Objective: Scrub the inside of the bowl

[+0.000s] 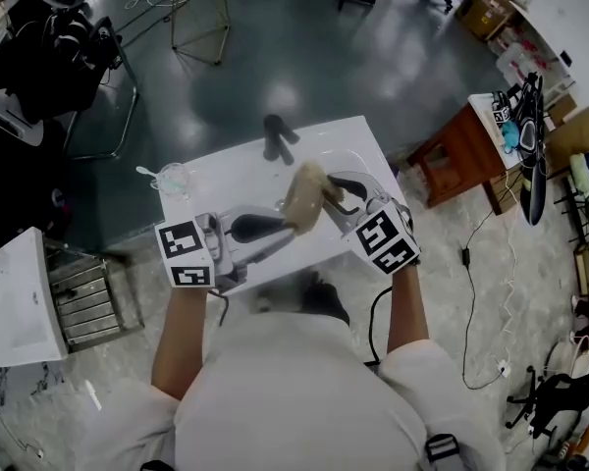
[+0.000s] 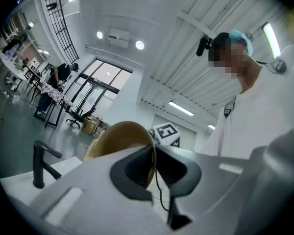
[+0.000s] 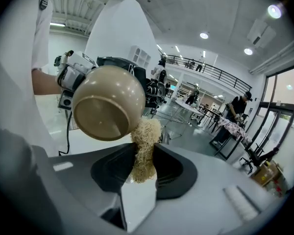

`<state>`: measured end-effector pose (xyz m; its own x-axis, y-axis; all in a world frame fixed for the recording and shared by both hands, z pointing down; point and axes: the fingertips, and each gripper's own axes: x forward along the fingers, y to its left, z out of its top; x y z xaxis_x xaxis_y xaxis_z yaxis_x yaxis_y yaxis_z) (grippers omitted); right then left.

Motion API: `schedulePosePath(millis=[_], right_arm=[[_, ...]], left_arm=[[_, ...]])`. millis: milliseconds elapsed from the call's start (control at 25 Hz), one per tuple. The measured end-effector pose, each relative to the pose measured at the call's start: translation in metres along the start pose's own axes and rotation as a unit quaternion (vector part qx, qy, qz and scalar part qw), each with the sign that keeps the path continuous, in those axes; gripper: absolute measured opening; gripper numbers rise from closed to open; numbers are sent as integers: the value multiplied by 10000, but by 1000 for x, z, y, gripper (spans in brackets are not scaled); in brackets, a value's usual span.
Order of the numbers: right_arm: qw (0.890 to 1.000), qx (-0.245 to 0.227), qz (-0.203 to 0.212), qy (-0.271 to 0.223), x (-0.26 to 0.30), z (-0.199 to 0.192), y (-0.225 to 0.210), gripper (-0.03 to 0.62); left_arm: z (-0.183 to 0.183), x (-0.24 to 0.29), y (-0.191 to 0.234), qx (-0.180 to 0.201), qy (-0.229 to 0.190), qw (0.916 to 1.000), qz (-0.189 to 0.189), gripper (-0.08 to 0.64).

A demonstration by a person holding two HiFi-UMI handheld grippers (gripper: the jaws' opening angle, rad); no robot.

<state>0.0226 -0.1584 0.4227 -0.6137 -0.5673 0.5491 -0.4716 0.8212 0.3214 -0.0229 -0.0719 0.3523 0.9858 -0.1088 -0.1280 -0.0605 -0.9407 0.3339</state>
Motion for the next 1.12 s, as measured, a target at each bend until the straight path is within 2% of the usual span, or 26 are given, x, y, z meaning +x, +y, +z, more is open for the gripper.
schedulePosePath(millis=[200,320,400,520,680,840,960,1120], right_arm=[[9993,144,188,276,3,-23,16,117],[9982,229,435,353,0,-33,31,117],[9971,235,624,361,-1,-39,43,117],[9945,228,986,258,-8,-39,61,115],[9902,370,1338,-156,-23,-24,71,115],[9917,426,1126,-450,-30,-9,54,114],[9934,217,1072,-353,-25,-6,47,115],[9937,347,900,-572,-24,7,33,114]], left_arm=[[3,4,9,-86,-170,9998,-2,15],[4,5,22,-199,-329,9992,142,14],[0,5,33,-251,-291,9988,289,14],[-9,2,50,-321,-132,9979,555,14],[-27,-5,69,-501,53,9957,779,14],[-56,-11,75,-626,399,9934,870,14],[-66,-15,76,-798,350,9918,939,14],[-70,-16,67,-781,515,9923,817,14]])
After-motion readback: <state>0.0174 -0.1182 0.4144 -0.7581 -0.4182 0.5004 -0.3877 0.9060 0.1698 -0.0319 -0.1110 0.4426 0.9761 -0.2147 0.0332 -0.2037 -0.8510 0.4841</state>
